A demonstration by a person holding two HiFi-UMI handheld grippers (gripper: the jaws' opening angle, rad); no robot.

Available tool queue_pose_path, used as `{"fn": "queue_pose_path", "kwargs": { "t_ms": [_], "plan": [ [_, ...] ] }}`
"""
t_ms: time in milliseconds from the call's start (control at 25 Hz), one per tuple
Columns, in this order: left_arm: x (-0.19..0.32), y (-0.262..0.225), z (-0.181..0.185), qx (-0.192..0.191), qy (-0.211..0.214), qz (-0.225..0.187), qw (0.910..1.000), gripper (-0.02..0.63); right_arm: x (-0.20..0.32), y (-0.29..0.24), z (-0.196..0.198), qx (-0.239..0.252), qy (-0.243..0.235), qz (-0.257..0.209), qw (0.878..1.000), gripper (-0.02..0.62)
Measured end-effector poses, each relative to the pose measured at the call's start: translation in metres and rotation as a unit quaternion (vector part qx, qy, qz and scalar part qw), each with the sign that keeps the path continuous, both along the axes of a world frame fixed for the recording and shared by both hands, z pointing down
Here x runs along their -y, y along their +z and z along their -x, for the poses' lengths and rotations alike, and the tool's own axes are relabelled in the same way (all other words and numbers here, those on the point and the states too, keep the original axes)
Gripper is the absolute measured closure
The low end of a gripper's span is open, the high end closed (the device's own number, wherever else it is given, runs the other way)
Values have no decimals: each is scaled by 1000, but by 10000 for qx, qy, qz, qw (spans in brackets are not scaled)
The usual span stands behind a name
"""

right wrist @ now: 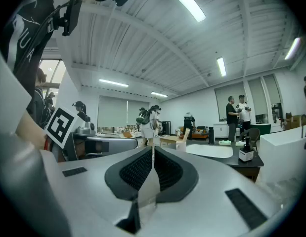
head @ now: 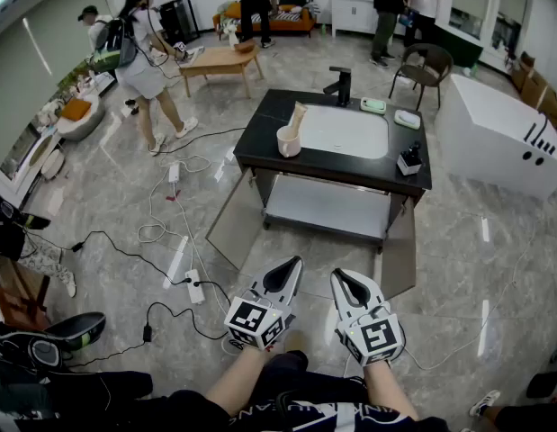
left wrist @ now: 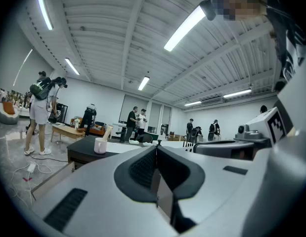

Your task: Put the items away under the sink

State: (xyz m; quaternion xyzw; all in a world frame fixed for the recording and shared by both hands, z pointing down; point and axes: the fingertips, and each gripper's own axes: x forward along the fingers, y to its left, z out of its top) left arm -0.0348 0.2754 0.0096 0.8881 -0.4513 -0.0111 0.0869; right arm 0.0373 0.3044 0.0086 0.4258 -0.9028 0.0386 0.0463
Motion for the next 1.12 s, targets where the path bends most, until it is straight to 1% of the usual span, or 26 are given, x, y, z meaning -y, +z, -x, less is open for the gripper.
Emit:
{"fn": "queue_pose_path", "kwargs": {
  "t_ms": [160, 320, 400, 560, 680, 800, 960, 1120],
  "plan": [
    [40, 0, 25, -74, -21, 14, 10000, 595, 36, 2, 27, -14, -2, 3, 10000, 557],
    [70, 4, 41, -147, 55, 35, 9999, 595, 67, 5, 50, -93, 4, 21, 10000, 557],
    [80, 5, 51, -179, 49, 34, 9998, 595, 78, 7, 61, -132, -14, -5, 9999, 557],
    [96, 11, 76, -281, -128, 113, 9995, 595, 92, 7, 84, -280, -100, 85, 9995, 557],
    [105, 14, 87, -325, -184, 167, 9992, 595, 104, 9, 93, -307, -149, 118, 9993, 557],
    [117, 16, 95, -395, -225, 188, 9988, 595, 119, 15, 101, -218, -324, 143, 9991, 555],
    [133, 14, 98, -183, -88, 89, 9998, 595, 141, 11, 121, -229, -603, 58, 9979, 555],
    [164, 12, 101, -208, -170, 40, 9996, 595, 170, 14, 136, -254, -905, 33, 9956, 555]
  ]
}}
